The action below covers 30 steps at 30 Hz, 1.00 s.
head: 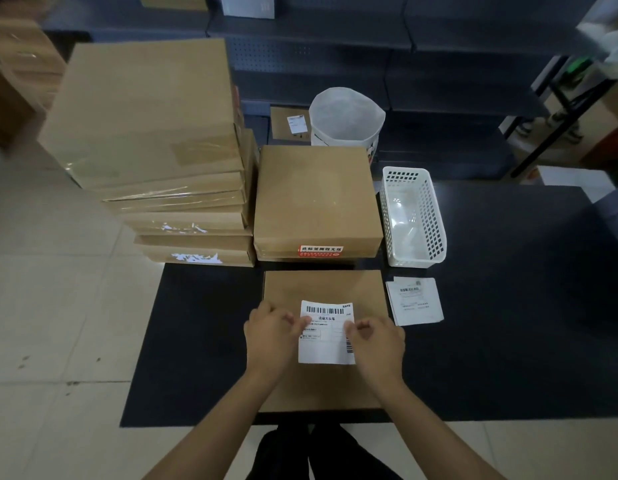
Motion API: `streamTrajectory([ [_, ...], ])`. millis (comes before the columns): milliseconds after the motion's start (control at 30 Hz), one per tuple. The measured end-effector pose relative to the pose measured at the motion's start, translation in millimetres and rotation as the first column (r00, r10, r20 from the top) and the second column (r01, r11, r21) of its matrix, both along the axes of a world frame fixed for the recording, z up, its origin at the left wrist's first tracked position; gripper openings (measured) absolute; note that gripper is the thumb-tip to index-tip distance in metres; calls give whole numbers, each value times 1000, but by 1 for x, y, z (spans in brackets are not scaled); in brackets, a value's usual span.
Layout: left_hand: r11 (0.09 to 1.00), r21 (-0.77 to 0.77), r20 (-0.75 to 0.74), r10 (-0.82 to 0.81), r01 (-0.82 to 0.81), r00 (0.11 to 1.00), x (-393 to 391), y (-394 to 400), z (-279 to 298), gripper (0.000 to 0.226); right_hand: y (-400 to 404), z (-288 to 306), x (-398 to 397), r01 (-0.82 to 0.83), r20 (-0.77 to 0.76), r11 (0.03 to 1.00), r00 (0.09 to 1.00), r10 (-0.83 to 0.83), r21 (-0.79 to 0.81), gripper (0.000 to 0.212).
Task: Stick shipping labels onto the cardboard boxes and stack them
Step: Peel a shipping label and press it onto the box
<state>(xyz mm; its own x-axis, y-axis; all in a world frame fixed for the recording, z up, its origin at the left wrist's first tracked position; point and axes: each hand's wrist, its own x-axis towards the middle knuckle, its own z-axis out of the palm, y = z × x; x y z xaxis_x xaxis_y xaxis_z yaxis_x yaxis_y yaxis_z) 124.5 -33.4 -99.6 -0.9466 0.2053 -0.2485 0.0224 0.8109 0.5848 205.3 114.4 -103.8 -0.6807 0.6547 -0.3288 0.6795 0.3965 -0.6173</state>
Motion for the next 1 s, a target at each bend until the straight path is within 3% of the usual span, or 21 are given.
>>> streamTrajectory([
  [100, 997, -73, -22, -15, 13, 1000, 3, 4, -6, 29, 5, -4, -2, -48, 26, 994, 999, 46, 103, 19],
  [500, 991, -136, -6, 16, -16, 1000, -3, 11, -24, 30, 15, -19, -12, -126, 100, 989, 988, 119, 74, 22],
  [800, 971, -238, -100, -47, 22, 994, -2, 11, -36, 33, 15, -25, -13, -212, 174, 936, 970, 167, 282, 29],
  [900, 937, -350, -173, -81, 16, 981, 1, 14, -34, 42, 10, -27, -11, -192, 121, 890, 980, 156, 413, 30],
  [1000, 961, -250, -365, -206, 118, 908, 13, 17, -41, 44, 6, -37, -10, -321, -4, 817, 930, 368, 480, 31],
])
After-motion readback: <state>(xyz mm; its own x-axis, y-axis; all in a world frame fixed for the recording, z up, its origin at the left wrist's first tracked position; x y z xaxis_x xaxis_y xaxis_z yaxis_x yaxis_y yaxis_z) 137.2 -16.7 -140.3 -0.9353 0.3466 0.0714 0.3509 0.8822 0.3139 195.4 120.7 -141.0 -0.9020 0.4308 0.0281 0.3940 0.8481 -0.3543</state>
